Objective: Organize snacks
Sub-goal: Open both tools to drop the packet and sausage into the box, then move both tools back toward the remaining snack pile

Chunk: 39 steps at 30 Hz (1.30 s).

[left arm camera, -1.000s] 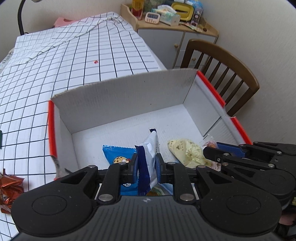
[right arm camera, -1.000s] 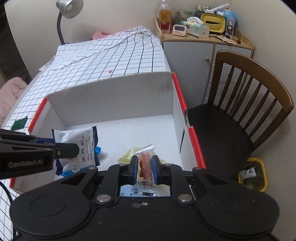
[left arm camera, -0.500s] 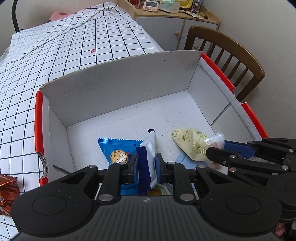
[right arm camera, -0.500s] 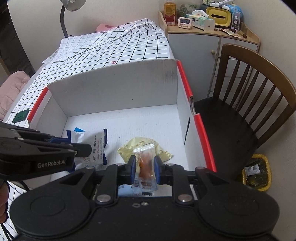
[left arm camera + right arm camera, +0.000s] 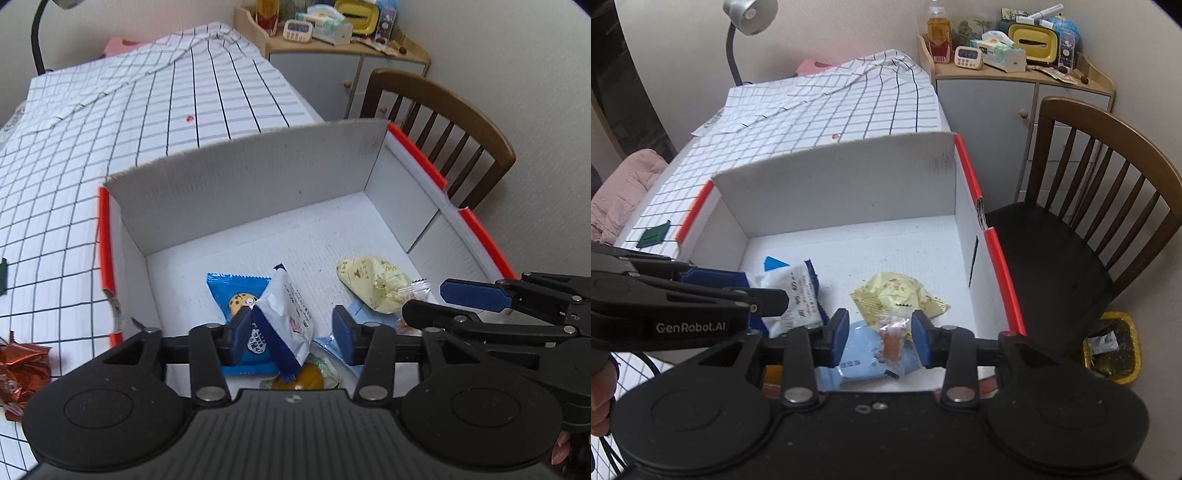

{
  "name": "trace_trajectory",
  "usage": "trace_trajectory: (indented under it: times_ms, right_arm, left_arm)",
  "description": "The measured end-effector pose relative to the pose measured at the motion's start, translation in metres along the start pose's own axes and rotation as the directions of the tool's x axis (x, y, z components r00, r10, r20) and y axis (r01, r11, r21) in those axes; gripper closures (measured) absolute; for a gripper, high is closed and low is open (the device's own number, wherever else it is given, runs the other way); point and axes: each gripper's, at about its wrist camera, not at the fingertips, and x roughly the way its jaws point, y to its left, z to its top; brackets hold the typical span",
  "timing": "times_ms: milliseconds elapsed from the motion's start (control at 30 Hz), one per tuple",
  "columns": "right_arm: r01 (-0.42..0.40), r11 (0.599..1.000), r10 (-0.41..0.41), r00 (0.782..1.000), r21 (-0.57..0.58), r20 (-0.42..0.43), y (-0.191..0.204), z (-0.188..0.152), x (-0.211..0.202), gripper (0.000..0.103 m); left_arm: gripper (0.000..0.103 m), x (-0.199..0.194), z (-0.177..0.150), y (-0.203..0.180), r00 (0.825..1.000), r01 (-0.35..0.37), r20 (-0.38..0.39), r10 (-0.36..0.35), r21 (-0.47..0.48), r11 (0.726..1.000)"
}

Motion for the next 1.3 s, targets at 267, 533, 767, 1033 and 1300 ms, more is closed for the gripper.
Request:
trace_trajectory:
  times_ms: [267,533,767,1033,1300]
  right_arm:
    - [-0.042,0.999,0.042,0.998,-0.005,0.056,0.008,0.000,-0.031,0.047]
    - [-0.073,0.996,0.080,0.986,-0.052,0.143,0.033,0.004,-0.065,0.031]
    - [-0.111,0.990,0.128,0.970,-0.089,0.209,0.067,0.007,-0.085,0.021]
    - [-0.135,0.982,0.165,0.954,-0.130,0.251,0.117,0.004,-0.096,0.013]
    - [-0.180,0.974,0.213,0.936,-0.140,0.280,0.171,-0.002,-0.098,0.002]
  left_arm:
    - [0.048,-0.041,-0.005,0.010,0.996,0.020,0.086,-0.018,-0.018,1.000]
    - [0.039,-0.083,-0.014,0.025,0.987,0.030,0.162,-0.022,-0.045,0.999]
    - [0.037,-0.116,-0.025,0.052,0.976,0.044,0.216,-0.028,-0.068,0.997]
    - [0.032,-0.151,-0.047,0.098,0.968,0.054,0.249,-0.028,-0.101,0.993]
    - [0.023,-0.183,-0.073,0.154,0.961,0.040,0.277,0.001,-0.144,0.989]
